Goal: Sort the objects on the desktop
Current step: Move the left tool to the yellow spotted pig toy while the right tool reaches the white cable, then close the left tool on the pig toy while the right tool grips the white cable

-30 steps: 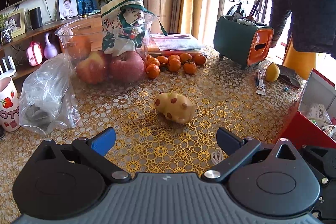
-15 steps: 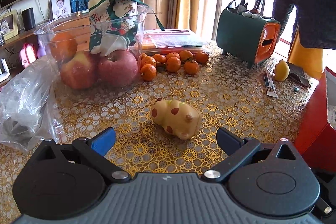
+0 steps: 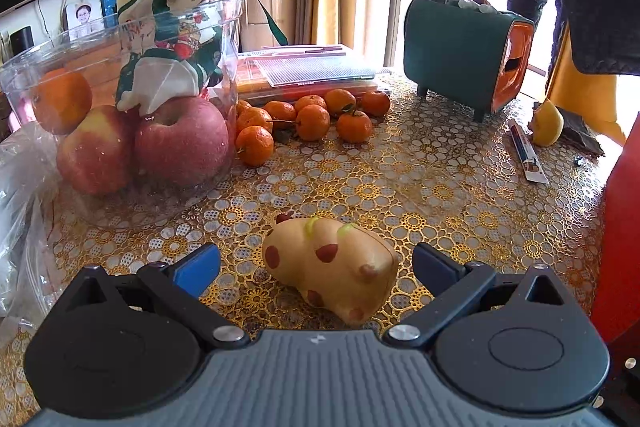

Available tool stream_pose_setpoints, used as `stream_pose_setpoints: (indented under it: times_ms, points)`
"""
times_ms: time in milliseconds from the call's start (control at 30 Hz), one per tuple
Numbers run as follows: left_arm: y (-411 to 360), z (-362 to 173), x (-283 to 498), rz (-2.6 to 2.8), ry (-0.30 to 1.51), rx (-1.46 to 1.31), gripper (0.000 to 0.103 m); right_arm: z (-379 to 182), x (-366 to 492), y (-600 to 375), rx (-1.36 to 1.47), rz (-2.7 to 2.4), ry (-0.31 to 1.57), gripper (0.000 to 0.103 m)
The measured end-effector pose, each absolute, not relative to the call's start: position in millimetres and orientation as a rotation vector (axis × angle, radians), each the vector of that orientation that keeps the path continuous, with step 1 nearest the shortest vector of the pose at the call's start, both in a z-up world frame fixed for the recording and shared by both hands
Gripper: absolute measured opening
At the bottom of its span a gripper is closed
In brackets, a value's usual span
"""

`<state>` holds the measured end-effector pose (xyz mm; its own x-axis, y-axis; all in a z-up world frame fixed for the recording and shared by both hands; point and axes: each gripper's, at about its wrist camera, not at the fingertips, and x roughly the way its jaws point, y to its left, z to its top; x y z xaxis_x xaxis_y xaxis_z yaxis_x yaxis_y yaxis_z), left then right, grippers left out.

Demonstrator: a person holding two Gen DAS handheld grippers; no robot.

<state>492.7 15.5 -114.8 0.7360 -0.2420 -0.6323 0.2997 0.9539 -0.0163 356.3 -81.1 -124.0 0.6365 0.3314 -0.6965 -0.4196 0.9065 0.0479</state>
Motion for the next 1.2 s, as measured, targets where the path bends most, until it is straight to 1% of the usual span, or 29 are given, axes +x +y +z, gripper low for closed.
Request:
stream_pose_setpoints:
  times_ms: [167, 333, 367, 433, 567, 633, 667, 700, 800, 900, 1167, 1200]
  points:
    - [15, -122, 499, -0.315, 0.683, 0.068, 0.102, -125, 356, -78, -0.145, 0.428, 0.77, 0.076]
    - [8, -124, 498, -0.32, 0.666, 0.089, 0.101, -125, 356, -77, -0.156, 0.415, 0.76, 0.07]
    - [7, -124, 498, -0.32, 0.663, 0.094, 0.101, -125, 356, -77, -0.158, 0.41, 0.758, 0.067]
    - [5, -125, 497, -0.329, 0.661, 0.094, 0.095, -125, 356, -78, -0.155, 0.404, 0.756, 0.064]
    - [3, -126, 495, -0.318, 0.656, 0.103, 0.086, -124, 354, -80, -0.146, 0.384, 0.75, 0.052]
    - [2, -126, 494, -0.313, 0.659, 0.111, 0.074, -124, 354, -82, -0.141, 0.381, 0.748, 0.049]
    - [3, -127, 494, -0.312, 0.662, 0.11, 0.071, -123, 354, -83, -0.138, 0.376, 0.746, 0.044]
    - [4, -127, 494, -0.311, 0.663, 0.105, 0.071, -123, 354, -84, -0.136, 0.375, 0.746, 0.036]
    - [4, -125, 490, -0.296, 0.652, 0.108, 0.07, -122, 353, -86, -0.129, 0.372, 0.748, 0.03]
    - [3, -124, 487, -0.284, 0.646, 0.128, 0.068, -122, 353, -89, -0.116, 0.369, 0.751, 0.027]
    - [3, -112, 476, -0.28, 0.634, 0.12, 0.066, -118, 345, -96, -0.099, 0.372, 0.759, 0.026]
    - [3, -109, 473, -0.278, 0.634, 0.119, 0.066, -117, 343, -96, -0.1, 0.371, 0.757, 0.025]
